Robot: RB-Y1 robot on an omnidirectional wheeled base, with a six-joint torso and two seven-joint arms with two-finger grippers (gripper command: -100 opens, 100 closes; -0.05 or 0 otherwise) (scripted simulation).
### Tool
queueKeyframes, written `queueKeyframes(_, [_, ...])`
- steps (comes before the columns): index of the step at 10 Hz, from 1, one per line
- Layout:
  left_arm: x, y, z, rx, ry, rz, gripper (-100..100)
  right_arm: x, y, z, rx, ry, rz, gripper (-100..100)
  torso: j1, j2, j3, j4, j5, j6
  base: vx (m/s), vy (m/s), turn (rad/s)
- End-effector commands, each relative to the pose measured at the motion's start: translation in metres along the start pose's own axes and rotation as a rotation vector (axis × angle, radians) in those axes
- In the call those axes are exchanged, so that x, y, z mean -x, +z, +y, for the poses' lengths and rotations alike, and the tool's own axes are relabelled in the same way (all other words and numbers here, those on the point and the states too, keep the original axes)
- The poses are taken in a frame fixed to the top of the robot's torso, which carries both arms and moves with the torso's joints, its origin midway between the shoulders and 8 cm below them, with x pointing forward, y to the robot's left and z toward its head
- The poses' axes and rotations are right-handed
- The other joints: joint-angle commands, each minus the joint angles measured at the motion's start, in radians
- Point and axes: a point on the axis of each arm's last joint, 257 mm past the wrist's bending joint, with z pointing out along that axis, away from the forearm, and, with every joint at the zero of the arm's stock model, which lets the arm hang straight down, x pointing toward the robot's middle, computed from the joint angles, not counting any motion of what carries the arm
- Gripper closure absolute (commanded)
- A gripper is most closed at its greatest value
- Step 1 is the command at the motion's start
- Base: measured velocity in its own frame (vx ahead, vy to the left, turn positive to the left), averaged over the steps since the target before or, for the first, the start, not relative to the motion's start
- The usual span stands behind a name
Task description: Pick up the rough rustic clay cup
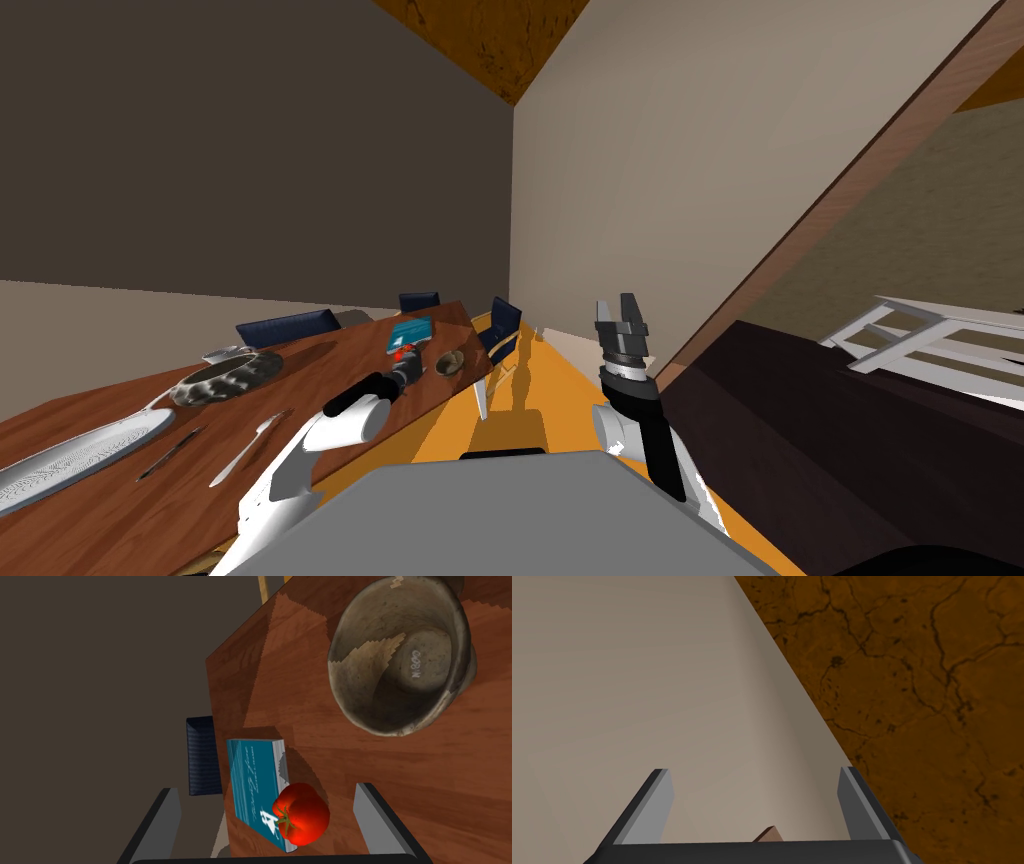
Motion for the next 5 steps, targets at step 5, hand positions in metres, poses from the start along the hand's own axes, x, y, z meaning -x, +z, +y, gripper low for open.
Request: queueKeyframes(5, [0.008, 0.003, 0.041, 0.151, -0.017, -0.018, -100, 0.000, 0.000, 0.000, 0.000, 0.000, 0.000, 0, 0.000, 0.000, 0.000, 0.000, 0.000, 0.000, 0.045, -0.039, 0.008])
